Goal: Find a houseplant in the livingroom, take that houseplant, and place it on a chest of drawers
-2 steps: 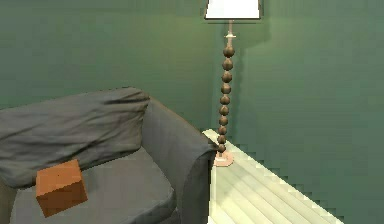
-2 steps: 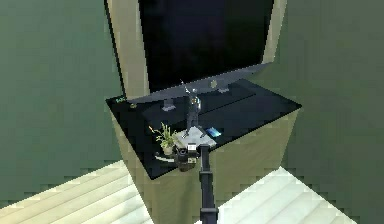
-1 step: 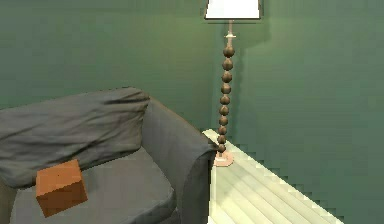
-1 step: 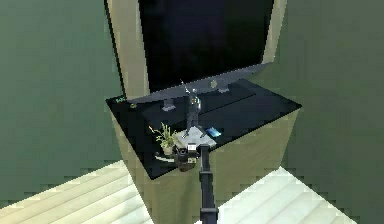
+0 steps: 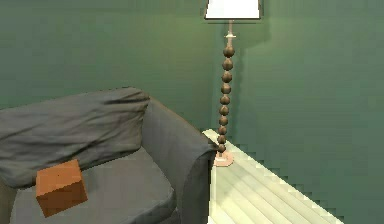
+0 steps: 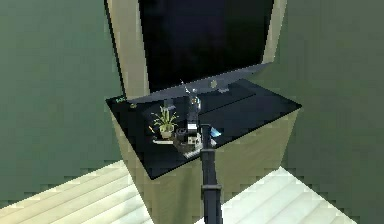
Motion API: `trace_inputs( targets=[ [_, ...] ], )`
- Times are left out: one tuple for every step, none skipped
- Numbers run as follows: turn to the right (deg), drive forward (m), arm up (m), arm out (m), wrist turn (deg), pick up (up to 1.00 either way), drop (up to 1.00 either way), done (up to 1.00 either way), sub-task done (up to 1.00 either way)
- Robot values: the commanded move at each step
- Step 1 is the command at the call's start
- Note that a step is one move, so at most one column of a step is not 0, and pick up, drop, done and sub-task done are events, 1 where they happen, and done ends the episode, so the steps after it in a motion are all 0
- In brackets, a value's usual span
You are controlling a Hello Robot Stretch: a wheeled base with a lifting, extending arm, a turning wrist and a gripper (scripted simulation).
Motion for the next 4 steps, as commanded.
trace_inputs(
  targets=[
    [0.0,0.00,0.30,0.00,0.0,0.00,0.00,0.00,0.00],
    [0.0,0.00,0.00,0.00,-45.0,0.00,0.00,0.00,0.00],
    [0.0,0.00,0.00,0.00,-45.0,0.00,0.00,0.00,0.00],
    [0.0,0.00,0.00,0.00,-9.0,0.00,0.00,0.00,0.00]
  ],
)
